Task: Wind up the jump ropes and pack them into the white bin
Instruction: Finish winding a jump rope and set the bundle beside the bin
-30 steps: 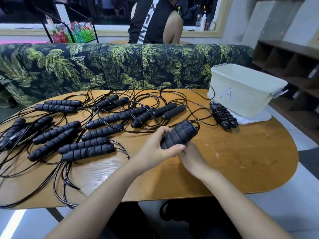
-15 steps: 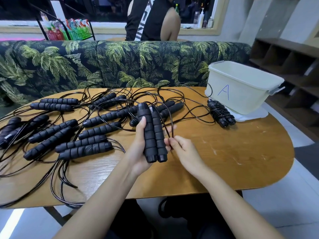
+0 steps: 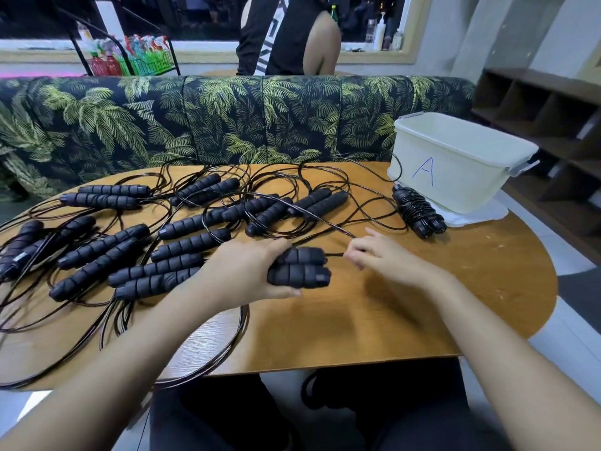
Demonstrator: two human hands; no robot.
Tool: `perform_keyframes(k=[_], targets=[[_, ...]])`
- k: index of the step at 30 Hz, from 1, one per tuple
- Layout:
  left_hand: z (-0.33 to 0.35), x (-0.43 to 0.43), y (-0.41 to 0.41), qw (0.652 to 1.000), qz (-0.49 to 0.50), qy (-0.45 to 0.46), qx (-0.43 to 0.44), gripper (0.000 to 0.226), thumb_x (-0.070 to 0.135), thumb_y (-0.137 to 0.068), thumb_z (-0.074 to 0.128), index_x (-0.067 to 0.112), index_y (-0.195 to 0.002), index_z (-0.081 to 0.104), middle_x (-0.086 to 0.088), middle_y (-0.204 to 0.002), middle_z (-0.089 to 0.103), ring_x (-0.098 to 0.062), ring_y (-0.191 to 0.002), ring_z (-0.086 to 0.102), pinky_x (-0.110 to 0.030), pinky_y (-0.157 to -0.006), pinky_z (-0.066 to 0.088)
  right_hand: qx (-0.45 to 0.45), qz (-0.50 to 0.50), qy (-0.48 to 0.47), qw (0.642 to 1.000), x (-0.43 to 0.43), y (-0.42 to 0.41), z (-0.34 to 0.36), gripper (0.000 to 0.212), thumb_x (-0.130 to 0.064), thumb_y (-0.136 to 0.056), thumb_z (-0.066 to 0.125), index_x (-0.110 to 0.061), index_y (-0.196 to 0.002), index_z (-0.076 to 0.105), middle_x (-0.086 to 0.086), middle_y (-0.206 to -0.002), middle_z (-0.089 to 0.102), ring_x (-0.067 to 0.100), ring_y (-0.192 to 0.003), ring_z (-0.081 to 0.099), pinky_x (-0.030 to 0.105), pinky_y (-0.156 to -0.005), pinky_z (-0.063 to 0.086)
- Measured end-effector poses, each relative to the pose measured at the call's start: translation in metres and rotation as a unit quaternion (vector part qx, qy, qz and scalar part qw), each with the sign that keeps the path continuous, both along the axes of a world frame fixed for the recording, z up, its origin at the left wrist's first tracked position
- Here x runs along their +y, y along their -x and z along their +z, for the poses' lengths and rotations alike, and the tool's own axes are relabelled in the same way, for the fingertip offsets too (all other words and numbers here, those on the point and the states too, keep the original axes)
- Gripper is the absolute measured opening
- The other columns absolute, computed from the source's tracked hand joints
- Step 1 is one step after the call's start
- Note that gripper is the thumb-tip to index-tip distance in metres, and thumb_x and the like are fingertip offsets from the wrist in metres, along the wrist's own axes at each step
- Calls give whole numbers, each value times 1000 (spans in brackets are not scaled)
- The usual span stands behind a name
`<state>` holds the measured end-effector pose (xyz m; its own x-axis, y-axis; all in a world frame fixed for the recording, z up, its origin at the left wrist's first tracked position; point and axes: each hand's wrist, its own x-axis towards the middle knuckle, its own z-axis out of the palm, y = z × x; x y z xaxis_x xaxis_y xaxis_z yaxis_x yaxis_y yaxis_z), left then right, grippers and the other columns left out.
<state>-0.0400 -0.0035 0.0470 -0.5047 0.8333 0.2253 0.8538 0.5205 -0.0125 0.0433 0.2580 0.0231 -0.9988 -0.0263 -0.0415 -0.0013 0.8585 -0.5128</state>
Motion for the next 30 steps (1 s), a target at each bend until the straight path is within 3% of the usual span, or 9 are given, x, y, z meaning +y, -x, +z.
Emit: perform_keyframes(k=[2,3,6,10,15,19,23,27,30], targets=[[-9,4,-1,993,-19,72,90,66,79,-72,47,25,-110,49,8,-101,61,-21,-93,61,-33,-74,42,34,5,0,999,3,5,12,31,-33,-101,44,-18,-78,58,-7,-69,57,11,-79,59,36,-110,33],[-13,7,-2,989,-11,104,109,66,77,-74,47,23,-111,48,6,-104,60,-23,-95,60,-34,-76,41,52,-3,9,999,1,7,19,30,-33,-101,45,-20,-76,58,-8,-67,55,12,-71,56,39,-92,44],[-19,15,5,995,59,45,72,67,77,-74,47,21,-109,48,2,-105,60,-24,-95,61,-36,-77,48,91,-19,7,996,-15,9,33,31,-35,-100,45,-27,-72,55,-7,-64,54,15,-63,50,39,-65,41],[-19,17,11,986,134,-92,-22,64,79,-72,48,22,-101,48,4,-101,63,-23,-88,63,-32,-63,47,113,-35,12,993,-35,0,20,27,-32,-100,39,-33,-78,54,-8,-66,57,15,-68,57,43,-70,48],[-19,18,13,954,152,-207,-155,69,78,-68,53,22,-108,52,3,-92,66,-23,-88,62,-32,-65,43,126,-9,183,975,-53,-19,-6,28,-23,-104,40,-28,-82,57,-8,-64,58,11,-67,57,31,-74,46],[-15,21,7,929,49,-252,-265,63,76,-67,60,26,-105,56,15,-85,64,1,-79,59,-25,-67,43,48,39,297,953,-54,-22,-26,29,-14,-102,42,-19,-80,61,-5,-70,61,7,-74,58,20,-80,43],[-3,20,-3,919,-121,-161,-339,53,61,-71,69,23,-106,58,7,-81,62,-10,-74,58,-33,-67,46,-3,83,266,960,-37,-4,-26,22,-2,-93,52,-15,-84,67,-3,-83,69,12,-85,63,27,-86,47],[8,16,-12,978,-138,59,-143,57,78,-68,60,33,-100,50,11,-83,59,-11,-74,53,-25,-59,41,-36,147,-5,988,-18,23,-8,24,-28,-93,56,-37,-71,59,-19,-77,62,-1,-88,53,46,-111,31],[10,19,-10,989,-87,115,24,62,81,-69,51,29,-102,46,11,-85,57,-16,-80,58,-28,-58,36,-8,140,-106,984,-22,29,18,28,-39,-93,53,-41,-65,54,-18,-76,63,3,-83,53,40,-110,28]])
